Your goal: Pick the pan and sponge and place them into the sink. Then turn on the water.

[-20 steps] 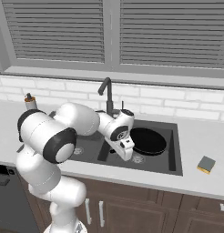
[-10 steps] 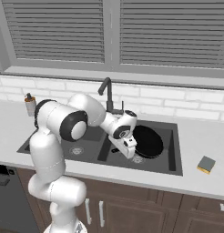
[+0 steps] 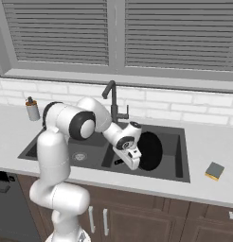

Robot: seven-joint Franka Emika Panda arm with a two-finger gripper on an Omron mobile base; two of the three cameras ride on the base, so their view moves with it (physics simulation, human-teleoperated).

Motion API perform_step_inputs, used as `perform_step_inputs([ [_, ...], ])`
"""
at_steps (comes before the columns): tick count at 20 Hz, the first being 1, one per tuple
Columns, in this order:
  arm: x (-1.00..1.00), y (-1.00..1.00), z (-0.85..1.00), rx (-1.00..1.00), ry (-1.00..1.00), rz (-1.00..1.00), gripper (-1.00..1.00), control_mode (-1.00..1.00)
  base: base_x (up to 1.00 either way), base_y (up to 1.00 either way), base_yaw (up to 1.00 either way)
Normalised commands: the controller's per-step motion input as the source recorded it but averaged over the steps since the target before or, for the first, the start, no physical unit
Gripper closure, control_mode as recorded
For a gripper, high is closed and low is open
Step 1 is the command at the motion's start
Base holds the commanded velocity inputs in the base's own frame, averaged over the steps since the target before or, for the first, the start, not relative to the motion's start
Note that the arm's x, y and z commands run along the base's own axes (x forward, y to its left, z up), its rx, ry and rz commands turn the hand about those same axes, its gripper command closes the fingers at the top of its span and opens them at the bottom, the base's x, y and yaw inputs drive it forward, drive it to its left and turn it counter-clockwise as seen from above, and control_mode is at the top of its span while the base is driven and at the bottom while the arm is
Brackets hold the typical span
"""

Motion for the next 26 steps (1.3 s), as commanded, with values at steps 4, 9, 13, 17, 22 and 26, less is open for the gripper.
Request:
perform_step_inputs([
  [4,0.00,0.00,-0.10,0.00,0.00,0.00,1.00,-1.00,0.00,0.00,0.00],
  [9,0.00,0.00,-0.10,0.00,0.00,0.00,1.00,-1.00,0.00,0.00,0.00],
  [13,0.00,0.00,-0.11,0.00,0.02,0.00,1.00,-1.00,0.00,0.00,0.00],
  [17,0.02,0.00,-0.16,0.00,0.03,0.00,1.00,-1.00,0.00,0.00,0.00],
  [22,0.15,0.00,-0.17,0.00,0.04,0.00,1.00,-1.00,0.00,0.00,0.00],
  [26,0.20,0.00,-0.21,0.00,0.05,0.00,1.00,-1.00,0.00,0.00,0.00],
])
